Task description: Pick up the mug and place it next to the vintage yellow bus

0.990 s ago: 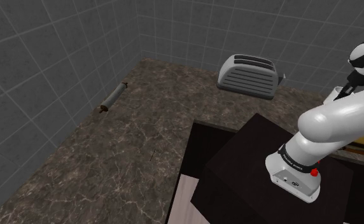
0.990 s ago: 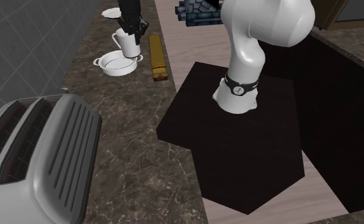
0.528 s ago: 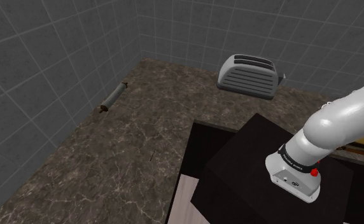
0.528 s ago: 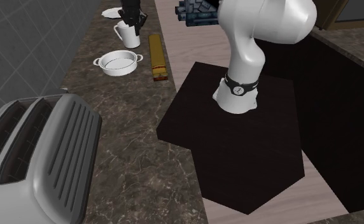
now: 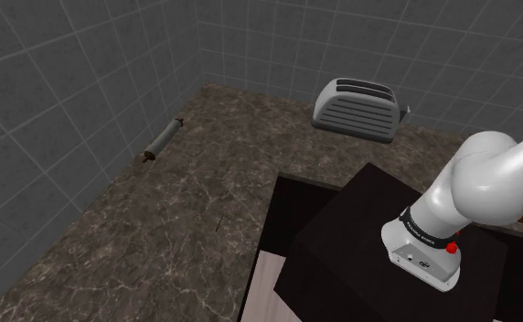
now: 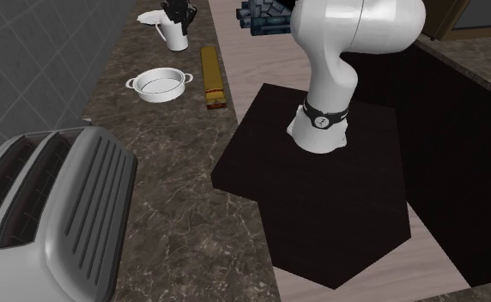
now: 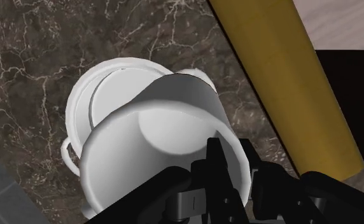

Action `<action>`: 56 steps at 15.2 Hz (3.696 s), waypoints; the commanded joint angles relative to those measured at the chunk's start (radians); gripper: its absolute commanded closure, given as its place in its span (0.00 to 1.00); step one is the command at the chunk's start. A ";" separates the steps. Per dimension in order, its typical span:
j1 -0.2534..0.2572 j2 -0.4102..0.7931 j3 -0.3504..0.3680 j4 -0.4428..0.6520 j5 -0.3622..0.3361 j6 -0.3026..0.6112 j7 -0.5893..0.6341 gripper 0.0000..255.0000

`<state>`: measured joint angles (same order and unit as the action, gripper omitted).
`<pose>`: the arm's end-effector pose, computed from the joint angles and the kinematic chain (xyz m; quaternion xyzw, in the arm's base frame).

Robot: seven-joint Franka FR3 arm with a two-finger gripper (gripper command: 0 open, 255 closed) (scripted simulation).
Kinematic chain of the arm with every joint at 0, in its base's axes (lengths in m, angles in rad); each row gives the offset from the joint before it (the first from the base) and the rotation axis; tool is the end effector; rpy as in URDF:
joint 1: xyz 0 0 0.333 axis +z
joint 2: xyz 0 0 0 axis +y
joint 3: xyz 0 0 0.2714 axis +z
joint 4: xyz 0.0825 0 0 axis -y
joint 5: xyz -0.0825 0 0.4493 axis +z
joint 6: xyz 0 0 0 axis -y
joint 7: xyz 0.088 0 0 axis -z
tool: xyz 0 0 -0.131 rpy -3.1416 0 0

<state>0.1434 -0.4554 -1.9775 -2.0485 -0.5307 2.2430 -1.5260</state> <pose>-0.1749 -0.6040 0.2420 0.9993 -0.0143 -0.0064 0.0346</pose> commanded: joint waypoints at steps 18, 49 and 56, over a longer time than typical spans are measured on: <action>0.591 -0.678 -0.370 1.341 -0.167 -0.514 -0.370 1.00; 0.568 -0.855 -0.428 1.235 -0.226 -0.253 -0.332 1.00; 0.568 -0.855 -0.428 1.235 -0.226 -0.253 -0.332 1.00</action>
<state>0.7116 -1.3110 -2.4060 -0.8137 -0.7565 1.9897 -1.8576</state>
